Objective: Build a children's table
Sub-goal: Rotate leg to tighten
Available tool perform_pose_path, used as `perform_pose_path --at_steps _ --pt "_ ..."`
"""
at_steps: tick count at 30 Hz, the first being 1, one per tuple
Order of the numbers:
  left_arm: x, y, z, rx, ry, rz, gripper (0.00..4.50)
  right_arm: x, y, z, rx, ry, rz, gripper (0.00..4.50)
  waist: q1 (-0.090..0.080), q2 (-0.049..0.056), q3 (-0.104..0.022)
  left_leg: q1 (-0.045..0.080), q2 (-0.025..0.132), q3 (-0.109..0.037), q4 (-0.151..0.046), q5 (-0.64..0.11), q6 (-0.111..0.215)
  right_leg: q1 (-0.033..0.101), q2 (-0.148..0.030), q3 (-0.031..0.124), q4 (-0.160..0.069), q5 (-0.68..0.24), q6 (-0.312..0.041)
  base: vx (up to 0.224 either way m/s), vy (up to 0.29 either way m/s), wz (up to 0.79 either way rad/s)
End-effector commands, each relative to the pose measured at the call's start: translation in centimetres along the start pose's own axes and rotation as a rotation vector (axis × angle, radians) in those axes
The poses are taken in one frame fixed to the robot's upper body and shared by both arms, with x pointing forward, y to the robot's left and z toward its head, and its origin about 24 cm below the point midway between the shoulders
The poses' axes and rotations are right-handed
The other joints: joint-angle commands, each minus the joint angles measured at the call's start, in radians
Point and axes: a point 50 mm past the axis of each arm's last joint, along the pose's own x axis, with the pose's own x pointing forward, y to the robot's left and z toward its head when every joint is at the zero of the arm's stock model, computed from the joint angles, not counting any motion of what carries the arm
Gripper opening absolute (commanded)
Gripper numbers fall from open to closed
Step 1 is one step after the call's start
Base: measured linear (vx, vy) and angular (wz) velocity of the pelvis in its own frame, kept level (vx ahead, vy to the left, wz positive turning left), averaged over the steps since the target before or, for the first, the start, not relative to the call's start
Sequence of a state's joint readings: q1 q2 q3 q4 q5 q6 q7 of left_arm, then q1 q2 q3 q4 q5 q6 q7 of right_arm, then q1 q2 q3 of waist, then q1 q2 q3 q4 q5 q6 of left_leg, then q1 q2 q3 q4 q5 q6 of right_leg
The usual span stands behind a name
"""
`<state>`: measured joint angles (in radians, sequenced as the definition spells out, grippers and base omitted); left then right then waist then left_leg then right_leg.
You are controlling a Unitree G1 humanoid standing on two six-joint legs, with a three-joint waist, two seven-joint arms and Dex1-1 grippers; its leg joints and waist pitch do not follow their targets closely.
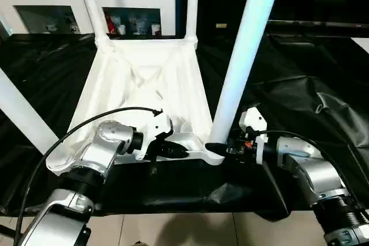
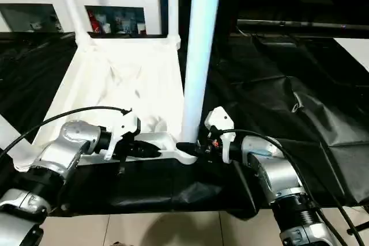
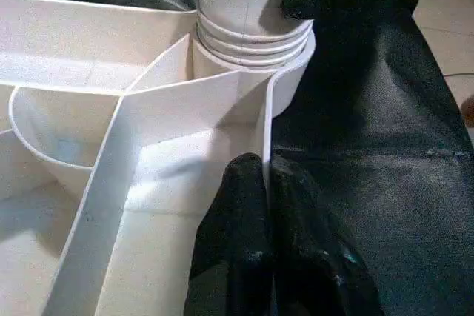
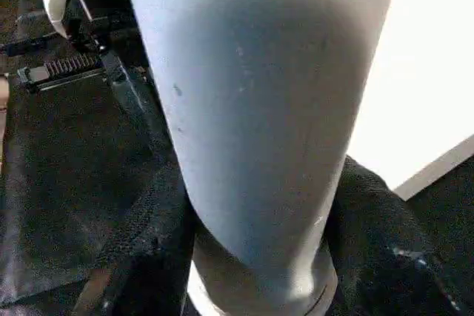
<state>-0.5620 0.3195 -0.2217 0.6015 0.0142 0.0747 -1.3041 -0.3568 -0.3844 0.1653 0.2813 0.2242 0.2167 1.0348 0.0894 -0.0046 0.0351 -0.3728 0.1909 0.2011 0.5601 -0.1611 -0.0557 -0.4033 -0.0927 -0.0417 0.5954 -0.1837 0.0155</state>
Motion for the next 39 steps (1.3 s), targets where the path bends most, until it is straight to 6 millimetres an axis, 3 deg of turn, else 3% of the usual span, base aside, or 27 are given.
perform_pose_path --at_steps 1,9,10,12,16,18,19,20,21,23,29,31,38,39 --pt "0.4 -0.4 0.2 -0.040 -0.096 -0.028 0.00 0.2 0.4 0.1 0.002 -0.002 0.039 2.07 0.001 -0.022 -0.049 0.010 0.039 -0.014 -0.056 -0.235 0.056 0.038 -0.048 0.032 -0.072 -0.250 -0.196 0.000 0.000 0.00" --pt "1.3 0.1 0.1 -0.043 -0.075 0.068 0.00 0.8 0.2 -1.1 0.069 -0.006 -0.071 2.02 -0.002 -0.022 -0.048 0.012 0.038 -0.014 -0.057 -0.246 0.047 0.036 -0.047 0.032 -0.073 -0.258 -0.194 0.000 0.000 0.00" --pt "2.1 0.6 0.4 -0.055 -0.080 0.146 0.00 1.6 -0.1 -1.8 0.106 -0.022 -0.189 2.01 -0.004 -0.022 -0.046 0.013 0.037 -0.016 -0.058 -0.266 0.038 0.036 -0.049 0.032 -0.077 -0.298 -0.185 0.000 0.000 0.00" --pt "2.5 0.8 0.5 -0.062 -0.081 0.170 0.00 1.9 -0.2 -2.0 0.124 -0.032 -0.241 2.01 -0.010 -0.023 -0.045 0.013 0.035 -0.021 -0.063 -0.307 0.010 0.033 -0.053 0.032 -0.086 -0.397 -0.153 0.000 0.000 0.00" --pt "3.8 1.2 1.0 -0.070 -0.083 0.235 0.00 3.2 -0.1 -2.6 0.200 -0.072 -0.393 2.00 -0.016 -0.025 -0.045 0.018 0.032 -0.021 -0.063 -0.326 0.004 0.027 -0.050 0.033 -0.094 -0.434 -0.130 0.000 0.000 0.00" --pt "5.5 1.5 1.7 -0.089 -0.067 0.304 0.00 4.9 -0.1 -2.9 0.236 -0.061 -0.545 2.00 -0.020 -0.018 -0.043 0.020 0.033 -0.021 -0.065 -0.340 -0.004 0.021 -0.049 0.034 -0.097 -0.436 -0.128 0.000 0.000 0.00" --pt "5.6 1.5 1.7 -0.091 -0.067 0.308 0.00 5.0 -0.1 -2.9 0.238 -0.061 -0.556 2.00 -0.024 -0.020 -0.042 0.020 0.031 -0.022 -0.066 -0.349 -0.007 0.020 -0.048 0.033 -0.098 -0.447 -0.127 0.000 0.000 0.00" --pt "6.5 1.6 2.1 -0.098 -0.061 0.349 0.00 5.9 -0.3 -2.7 0.266 -0.062 -0.635 2.00 -0.026 -0.017 -0.044 0.017 0.030 -0.025 -0.067 -0.353 -0.011 0.026 -0.049 0.032 -0.097 -0.458 -0.121 0.000 0.000 0.00" --pt "6.9 1.7 2.3 -0.098 -0.060 0.366 0.00 6.3 -0.4 -2.5 0.281 -0.067 -0.672 2.00 -0.034 -0.017 -0.043 0.021 0.031 -0.026 -0.068 -0.370 -0.018 0.020 -0.048 0.032 -0.099 -0.463 -0.124 0.000 0.000 0.00" --pt "7.2 1.7 2.5 -0.093 -0.060 0.372 0.00 6.9 -0.6 -2.2 0.279 -0.063 -0.704 1.99 -0.034 -0.017 -0.046 0.019 0.031 -0.027 -0.068 -0.371 -0.012 0.025 -0.050 0.031 -0.101 -0.459 -0.120 0.000 0.000 0.00" --pt "7.2 1.6 2.7 -0.072 -0.070 0.356 0.00 7.6 -0.8 -1.1 0.262 -0.111 -0.669 1.99 -0.032 -0.019 -0.048 0.013 0.030 -0.022 -0.064 -0.333 0.017 0.031 -0.047 0.033 -0.092 -0.349 -0.142 0.000 0.000 0.00" --pt "6.8 1.8 2.6 -0.065 -0.069 0.357 0.00 7.5 -0.8 -0.8 0.248 -0.139 -0.639 2.55 -0.031 -0.019 -0.048 0.013 0.030 -0.021 -0.064 -0.328 0.022 0.031 -0.047 0.033 -0.091 -0.342 -0.146 0.000 0.000 0.00" --pt "5.5 1.9 2.1 -0.044 -0.073 0.311 0.00 5.8 -1.1 -0.1 0.177 -0.174 -0.464 3.07 -0.028 -0.023 -0.048 0.010 0.032 -0.020 -0.062 -0.306 0.047 0.037 -0.047 0.032 -0.088 -0.318 -0.161 0.000 0.000 0.00" --pt "4.8 1.8 1.8 -0.038 -0.076 0.271 0.00 4.6 -0.8 -0.1 0.141 -0.137 -0.332 3.07 -0.025 -0.023 -0.047 0.011 0.031 -0.019 -0.061 -0.299 0.054 0.040 -0.045 0.032 -0.088 -0.311 -0.162 0.000 0.000 0.00"
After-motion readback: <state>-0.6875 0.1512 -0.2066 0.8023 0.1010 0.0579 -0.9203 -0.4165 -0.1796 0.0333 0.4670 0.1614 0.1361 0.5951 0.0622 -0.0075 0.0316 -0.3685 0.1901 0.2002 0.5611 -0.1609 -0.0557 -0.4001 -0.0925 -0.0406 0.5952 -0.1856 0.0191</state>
